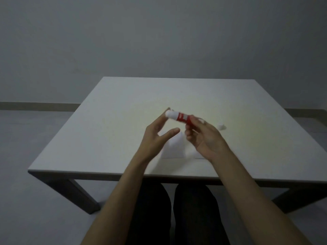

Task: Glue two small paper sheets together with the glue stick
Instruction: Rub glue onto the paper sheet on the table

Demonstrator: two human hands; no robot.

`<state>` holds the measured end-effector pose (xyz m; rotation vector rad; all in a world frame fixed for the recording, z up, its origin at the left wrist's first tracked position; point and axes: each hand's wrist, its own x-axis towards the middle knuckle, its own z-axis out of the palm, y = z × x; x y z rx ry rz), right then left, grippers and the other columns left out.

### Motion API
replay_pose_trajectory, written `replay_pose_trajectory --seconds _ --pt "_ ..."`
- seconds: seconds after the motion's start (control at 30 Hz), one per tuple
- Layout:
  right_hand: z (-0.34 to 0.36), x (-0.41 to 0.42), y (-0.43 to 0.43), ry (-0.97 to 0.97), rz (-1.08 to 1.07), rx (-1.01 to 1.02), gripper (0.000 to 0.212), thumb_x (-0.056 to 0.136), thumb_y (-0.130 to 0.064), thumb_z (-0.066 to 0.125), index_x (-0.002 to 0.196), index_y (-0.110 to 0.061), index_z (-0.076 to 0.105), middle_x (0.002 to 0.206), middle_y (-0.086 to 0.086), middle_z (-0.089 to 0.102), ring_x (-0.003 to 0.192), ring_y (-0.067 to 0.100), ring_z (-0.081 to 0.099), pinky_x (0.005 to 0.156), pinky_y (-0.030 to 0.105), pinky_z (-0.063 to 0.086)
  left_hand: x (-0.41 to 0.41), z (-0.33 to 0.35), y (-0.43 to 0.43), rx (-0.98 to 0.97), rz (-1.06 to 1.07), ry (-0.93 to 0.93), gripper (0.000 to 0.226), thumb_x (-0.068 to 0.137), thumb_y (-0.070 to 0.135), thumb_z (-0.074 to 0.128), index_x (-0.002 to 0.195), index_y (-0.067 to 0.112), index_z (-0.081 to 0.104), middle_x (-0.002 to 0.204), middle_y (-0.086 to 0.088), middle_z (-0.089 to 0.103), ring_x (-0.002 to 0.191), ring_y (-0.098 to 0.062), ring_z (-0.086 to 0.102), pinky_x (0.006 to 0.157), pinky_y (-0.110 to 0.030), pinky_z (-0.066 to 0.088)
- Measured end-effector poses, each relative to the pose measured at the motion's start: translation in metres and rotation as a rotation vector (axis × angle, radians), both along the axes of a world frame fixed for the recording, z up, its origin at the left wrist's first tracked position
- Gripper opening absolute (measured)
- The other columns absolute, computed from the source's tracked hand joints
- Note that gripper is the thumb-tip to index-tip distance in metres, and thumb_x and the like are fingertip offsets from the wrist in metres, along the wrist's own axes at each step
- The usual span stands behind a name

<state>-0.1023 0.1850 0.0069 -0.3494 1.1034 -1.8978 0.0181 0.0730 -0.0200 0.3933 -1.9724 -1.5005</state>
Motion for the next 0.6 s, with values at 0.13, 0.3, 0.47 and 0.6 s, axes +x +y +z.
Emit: replay_pose_trajectory --seconds 0.13,0.3,0.47,0.6 --pt "0.0 -0.032 -0.002 -0.014 -0.199 0.031 0.009 0.085 -0.013 0.065 0.076 -0.014 0.062 0.057 0.001 0.057 0.043 0.01 0.054 0.04 0.019 0.046 0.023 -0.021 -0.045 -0.324 0.002 -0.511 0.063 0.087 0.04 0.058 0.144 0.028 0.033 0.153 0.013 0.03 0.146 -0.006 0.013 0.118 -0.054 -0.002" --pt "-0.018 -0.028 -0.026 0.328 -0.194 0.151 0.008 0.086 -0.009 0.061 0.079 -0.011 0.06 0.073 0.012 0.062 0.05 0.015 0.063 0.047 0.023 0.054 0.021 -0.034 -0.053 -0.48 -0.105 -0.676 0.077 0.084 0.05 0.057 0.148 0.03 0.019 0.156 0.008 0.026 0.148 -0.012 0.002 0.114 -0.053 -0.017" --pt "-0.044 -0.015 -0.039 0.876 -0.164 0.382 0.012 0.083 -0.015 0.068 0.095 -0.015 0.07 0.094 0.006 0.07 0.079 0.013 0.07 0.074 0.034 0.061 0.015 -0.036 -0.051 -0.556 -0.11 -0.759 0.092 0.084 0.051 0.057 0.15 0.023 -0.001 0.158 0.008 0.022 0.148 -0.014 0.001 0.114 -0.053 -0.017" --pt "-0.047 -0.011 -0.039 1.049 -0.127 0.383 0.018 0.081 -0.018 0.069 0.097 -0.01 0.072 0.094 0.001 0.071 0.091 0.018 0.066 0.084 0.038 0.057 0.015 -0.034 -0.054 -0.543 -0.12 -0.749 0.095 0.084 0.049 0.059 0.15 0.022 -0.004 0.159 0.006 0.017 0.148 -0.014 0.004 0.115 -0.053 -0.015"
